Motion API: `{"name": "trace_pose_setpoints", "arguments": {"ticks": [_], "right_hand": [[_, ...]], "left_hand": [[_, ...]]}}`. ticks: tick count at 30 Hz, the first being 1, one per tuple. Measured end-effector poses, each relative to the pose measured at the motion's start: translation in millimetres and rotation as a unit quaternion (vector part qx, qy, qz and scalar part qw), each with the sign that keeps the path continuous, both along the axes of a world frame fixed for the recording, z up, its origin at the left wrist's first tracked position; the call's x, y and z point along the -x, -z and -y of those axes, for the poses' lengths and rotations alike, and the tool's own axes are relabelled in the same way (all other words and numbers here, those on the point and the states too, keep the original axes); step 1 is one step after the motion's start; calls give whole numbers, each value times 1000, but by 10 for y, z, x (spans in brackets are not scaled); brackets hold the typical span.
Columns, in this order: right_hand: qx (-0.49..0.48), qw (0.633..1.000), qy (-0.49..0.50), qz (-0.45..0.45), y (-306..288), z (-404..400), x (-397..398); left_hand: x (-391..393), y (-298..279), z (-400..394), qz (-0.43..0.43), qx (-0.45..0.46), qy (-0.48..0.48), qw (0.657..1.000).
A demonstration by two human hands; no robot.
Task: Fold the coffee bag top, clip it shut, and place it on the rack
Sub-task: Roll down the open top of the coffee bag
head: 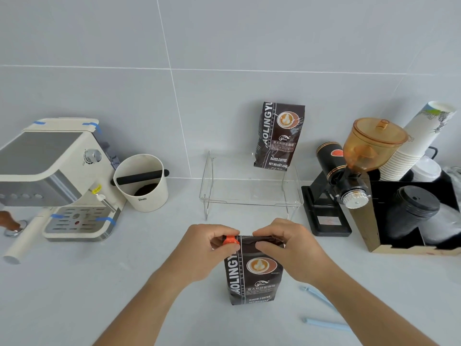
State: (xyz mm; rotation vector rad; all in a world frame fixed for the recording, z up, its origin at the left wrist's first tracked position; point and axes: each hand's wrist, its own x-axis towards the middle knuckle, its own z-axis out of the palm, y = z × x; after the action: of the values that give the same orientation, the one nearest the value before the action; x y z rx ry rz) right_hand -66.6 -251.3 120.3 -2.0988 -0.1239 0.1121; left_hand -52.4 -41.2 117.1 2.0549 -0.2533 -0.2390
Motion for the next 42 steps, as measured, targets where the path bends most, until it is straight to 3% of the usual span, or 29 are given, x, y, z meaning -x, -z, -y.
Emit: {"name": "trace_pose_setpoints", "arguments": {"ticks": [10,14,17,22,27,31,35,39,42], "right_hand": [[-29,999,-20,-3,35,75,16],[-155,985,46,-64,44,27,26],[-208,972,99,-54,48,5,13],[-149,985,75,-40,83,-35,-19],[-125,986,75,-82,106,-4,-55],[-73,993,6,-89,100,92,-23],[34,997,-51,-41,104,143,-22],[56,996,-54,-32,104,148,-29],[79,993,-74,-36,88,162,-32]], "left_hand": [[-23,88,-52,-17,23,44,999],[22,176,-36,-73,141,-8,987],[49,251,-16,-85,215,-79,970],[71,247,64,-86,216,-93,968],[96,203,138,-154,218,-102,958],[117,220,71,-181,191,-67,962],[132,280,67,-149,110,-42,982],[138,278,82,-124,88,-25,988],[110,283,46,-90,15,13,996]]}}
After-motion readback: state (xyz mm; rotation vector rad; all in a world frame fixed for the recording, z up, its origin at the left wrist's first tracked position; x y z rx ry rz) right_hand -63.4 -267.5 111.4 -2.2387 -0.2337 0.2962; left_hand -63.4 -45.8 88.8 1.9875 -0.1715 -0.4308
